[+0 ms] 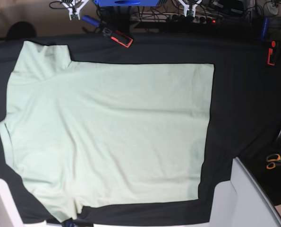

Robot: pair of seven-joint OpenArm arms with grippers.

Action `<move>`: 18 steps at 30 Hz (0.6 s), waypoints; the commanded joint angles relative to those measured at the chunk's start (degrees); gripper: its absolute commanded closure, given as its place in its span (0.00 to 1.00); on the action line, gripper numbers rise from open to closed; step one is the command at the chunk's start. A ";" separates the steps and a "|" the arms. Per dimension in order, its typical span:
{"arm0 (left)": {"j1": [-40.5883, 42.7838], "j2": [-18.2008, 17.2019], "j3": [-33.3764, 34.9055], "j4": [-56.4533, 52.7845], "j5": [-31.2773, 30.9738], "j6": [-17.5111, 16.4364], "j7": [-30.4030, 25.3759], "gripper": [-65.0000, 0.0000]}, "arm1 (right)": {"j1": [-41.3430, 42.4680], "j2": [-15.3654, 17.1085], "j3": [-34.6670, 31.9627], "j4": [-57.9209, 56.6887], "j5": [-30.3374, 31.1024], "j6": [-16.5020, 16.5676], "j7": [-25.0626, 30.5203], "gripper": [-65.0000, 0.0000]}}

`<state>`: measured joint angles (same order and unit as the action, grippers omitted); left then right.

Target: Fold the T-shirt properly

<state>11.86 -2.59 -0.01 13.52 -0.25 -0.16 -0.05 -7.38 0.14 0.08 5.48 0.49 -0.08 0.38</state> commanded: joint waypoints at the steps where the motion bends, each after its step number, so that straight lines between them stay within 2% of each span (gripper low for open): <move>1: 0.67 -0.27 -0.03 0.15 -0.14 0.47 -0.34 1.00 | -0.49 0.25 -0.12 0.11 0.17 -0.23 0.01 1.00; 18: 0.67 -0.27 -0.03 -0.11 -0.14 0.47 0.10 1.00 | -0.49 0.43 -0.03 0.11 0.17 -0.23 0.10 1.00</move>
<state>11.92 -2.59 -0.01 13.39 -0.25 -0.14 -0.01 -7.38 0.21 0.14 5.48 0.49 -0.08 0.40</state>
